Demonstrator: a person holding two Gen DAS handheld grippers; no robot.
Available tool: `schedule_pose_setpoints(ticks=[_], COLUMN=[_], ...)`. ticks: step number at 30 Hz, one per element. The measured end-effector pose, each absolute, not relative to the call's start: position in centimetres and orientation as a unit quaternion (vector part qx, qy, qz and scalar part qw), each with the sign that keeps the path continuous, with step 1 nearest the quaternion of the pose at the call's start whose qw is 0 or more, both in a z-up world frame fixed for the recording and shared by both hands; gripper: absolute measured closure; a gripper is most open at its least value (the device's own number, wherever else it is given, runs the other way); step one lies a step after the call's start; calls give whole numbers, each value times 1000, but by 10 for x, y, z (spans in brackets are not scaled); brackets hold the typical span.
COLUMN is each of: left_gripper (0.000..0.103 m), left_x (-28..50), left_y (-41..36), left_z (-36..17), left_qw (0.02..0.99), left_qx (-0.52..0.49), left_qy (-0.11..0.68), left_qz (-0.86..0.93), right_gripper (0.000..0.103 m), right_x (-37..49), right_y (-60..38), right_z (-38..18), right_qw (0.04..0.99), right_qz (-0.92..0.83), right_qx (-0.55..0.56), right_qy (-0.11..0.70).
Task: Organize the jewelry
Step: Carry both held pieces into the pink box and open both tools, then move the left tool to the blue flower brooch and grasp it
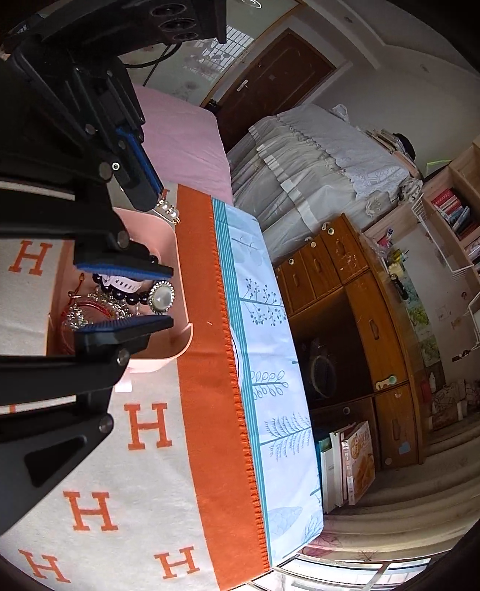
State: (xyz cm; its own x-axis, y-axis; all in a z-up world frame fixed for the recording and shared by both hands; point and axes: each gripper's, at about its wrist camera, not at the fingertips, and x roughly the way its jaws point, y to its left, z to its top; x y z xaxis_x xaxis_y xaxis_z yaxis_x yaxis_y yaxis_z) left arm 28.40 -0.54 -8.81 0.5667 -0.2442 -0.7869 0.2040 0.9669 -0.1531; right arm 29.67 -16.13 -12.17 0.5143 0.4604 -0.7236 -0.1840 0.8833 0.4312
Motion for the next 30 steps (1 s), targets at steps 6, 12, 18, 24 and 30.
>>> schedule_pose_setpoints(ticks=[6, 12, 18, 24, 30], left_gripper=[73, 50, 31, 25, 18], left_x=[301, 292, 262, 220, 165], left_y=[-2, 6, 17, 31, 47], left_z=[-110, -112, -100, -80, -62], left_qw=[883, 890, 899, 906, 920], left_qx=[-28, -8, 6, -4, -25], left_qy=[455, 448, 432, 419, 387], left_qz=[-111, -87, -68, -64, -50], right_gripper=[77, 76, 76, 76, 76], right_x=[313, 302, 276, 234, 181], right_y=[-158, -157, -150, -142, -137], right_z=[-149, -150, -133, -118, -110], right_qw=[838, 839, 848, 853, 856], right_qz=[178, 179, 194, 216, 238], right_qx=[173, 170, 154, 147, 134], right_qy=[486, 485, 468, 451, 438])
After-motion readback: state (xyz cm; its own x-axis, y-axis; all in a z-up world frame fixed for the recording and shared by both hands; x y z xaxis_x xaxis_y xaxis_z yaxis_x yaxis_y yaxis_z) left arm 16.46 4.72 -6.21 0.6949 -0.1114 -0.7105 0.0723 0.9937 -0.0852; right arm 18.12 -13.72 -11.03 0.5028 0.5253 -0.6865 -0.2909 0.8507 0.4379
